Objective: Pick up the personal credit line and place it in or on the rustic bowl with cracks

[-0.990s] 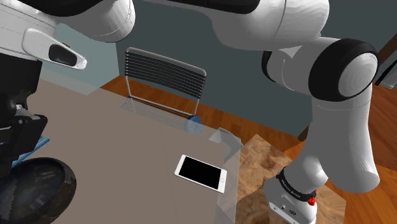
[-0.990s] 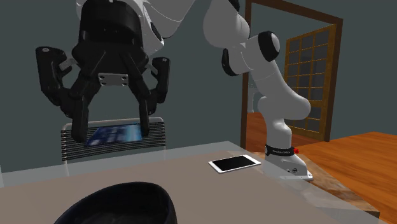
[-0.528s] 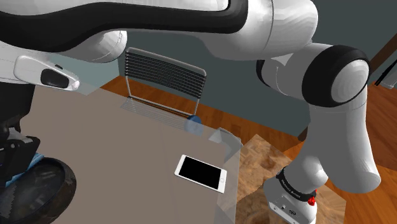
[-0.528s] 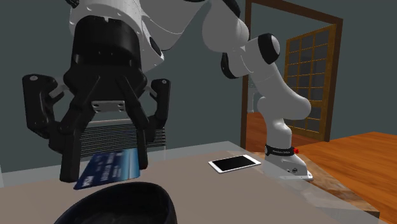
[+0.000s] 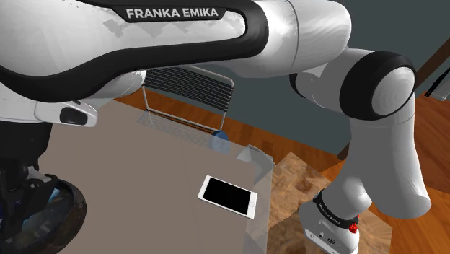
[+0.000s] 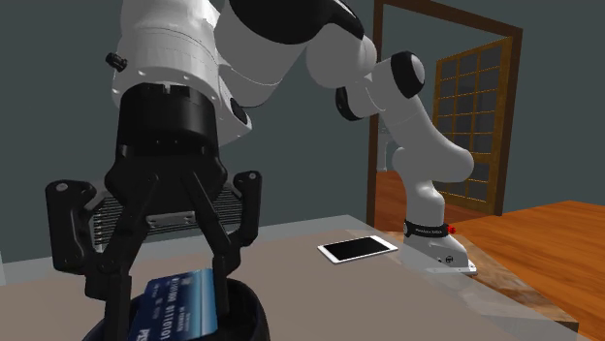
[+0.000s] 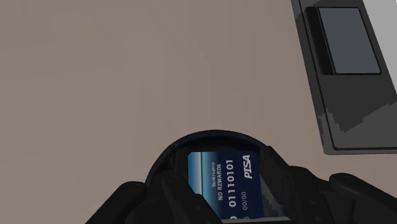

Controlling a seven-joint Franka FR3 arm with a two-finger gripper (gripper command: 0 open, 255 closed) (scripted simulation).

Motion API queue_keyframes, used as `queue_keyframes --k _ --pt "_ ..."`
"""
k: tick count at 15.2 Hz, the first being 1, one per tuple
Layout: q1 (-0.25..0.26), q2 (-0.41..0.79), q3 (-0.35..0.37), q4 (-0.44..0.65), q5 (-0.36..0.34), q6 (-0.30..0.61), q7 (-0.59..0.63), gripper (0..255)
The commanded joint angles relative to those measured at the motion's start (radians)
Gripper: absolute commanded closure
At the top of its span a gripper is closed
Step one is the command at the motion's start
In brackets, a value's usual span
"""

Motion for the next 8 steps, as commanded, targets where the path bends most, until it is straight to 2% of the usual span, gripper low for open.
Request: queue_keyframes --k 1,8 --pt "-0.003 0.005 -0.001 -0.017 0.002 0.019 -0.011 255" --pt "-0.004 0.007 -0.001 -0.023 0.003 0.026 -0.014 255"
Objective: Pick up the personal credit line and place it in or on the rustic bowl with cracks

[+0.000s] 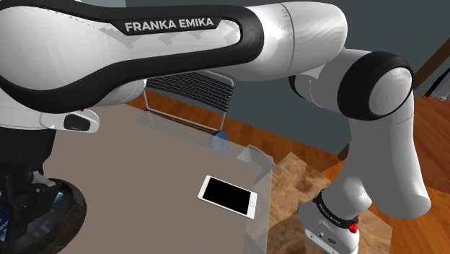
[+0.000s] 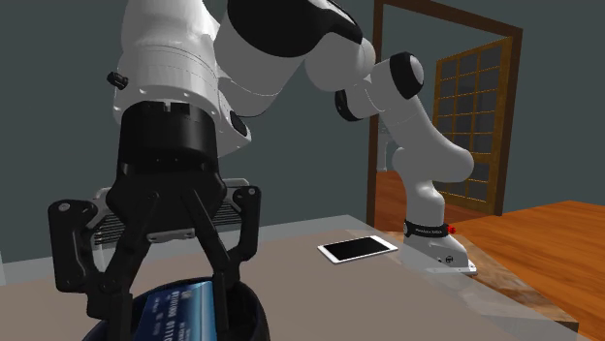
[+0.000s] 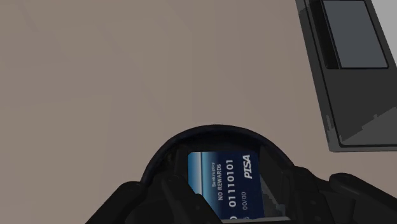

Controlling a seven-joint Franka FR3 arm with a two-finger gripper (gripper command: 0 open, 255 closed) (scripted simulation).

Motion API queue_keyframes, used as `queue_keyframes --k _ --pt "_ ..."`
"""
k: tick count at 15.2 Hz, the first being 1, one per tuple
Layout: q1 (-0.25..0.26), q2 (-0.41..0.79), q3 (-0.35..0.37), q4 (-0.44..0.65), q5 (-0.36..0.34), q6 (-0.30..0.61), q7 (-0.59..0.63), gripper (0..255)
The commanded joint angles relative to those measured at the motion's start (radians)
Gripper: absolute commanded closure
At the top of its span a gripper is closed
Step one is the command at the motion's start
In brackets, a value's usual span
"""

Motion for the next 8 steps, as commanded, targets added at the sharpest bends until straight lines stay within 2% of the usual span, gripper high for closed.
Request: queue_keyframes --k 1,2,3,8 --pt "0.0 0.0 0.0 0.0 0.0 0.0 0.0 255" --pt "0.0 0.0 0.0 0.0 0.0 0.0 0.0 255" --pt "0.0 0.0 0.0 0.0 0.0 0.0 0.0 0" --pt "0.0 0.0 0.0 0.0 0.0 0.0 0.0 0"
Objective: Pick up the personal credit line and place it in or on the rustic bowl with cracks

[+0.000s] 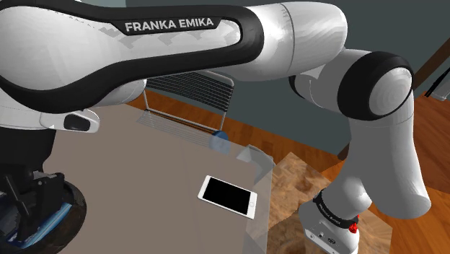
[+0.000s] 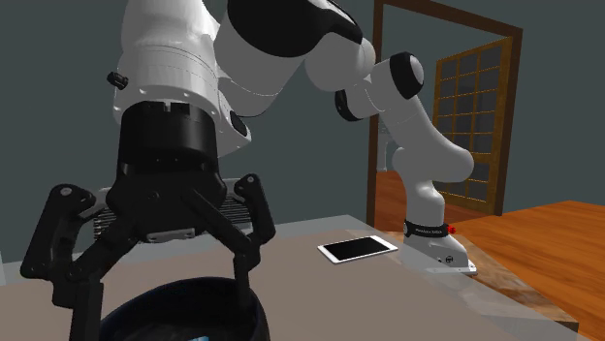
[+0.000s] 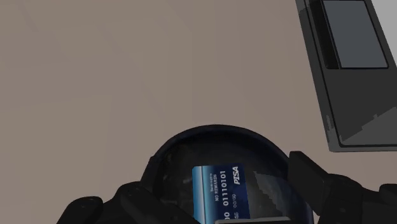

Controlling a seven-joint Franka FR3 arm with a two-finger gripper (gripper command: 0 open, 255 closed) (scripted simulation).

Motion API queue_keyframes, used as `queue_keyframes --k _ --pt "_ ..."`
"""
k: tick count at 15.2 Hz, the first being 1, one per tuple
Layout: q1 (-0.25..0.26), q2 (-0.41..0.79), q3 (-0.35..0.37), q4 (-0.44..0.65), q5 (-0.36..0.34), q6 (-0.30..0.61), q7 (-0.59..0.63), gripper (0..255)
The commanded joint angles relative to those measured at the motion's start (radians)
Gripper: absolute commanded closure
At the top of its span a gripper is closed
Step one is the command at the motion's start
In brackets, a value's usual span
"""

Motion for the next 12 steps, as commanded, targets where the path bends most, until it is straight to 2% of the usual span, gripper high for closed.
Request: queue_keyframes --k 1,4,12 --pt "-0.012 -0.016 0.002 0.004 0.004 -0.022 -0.002 0" --pt "-0.044 -0.053 0.005 0.024 0.013 -0.087 -0.004 0" --pt "-0.044 -0.053 0.005 0.024 0.013 -0.087 -0.005 0"
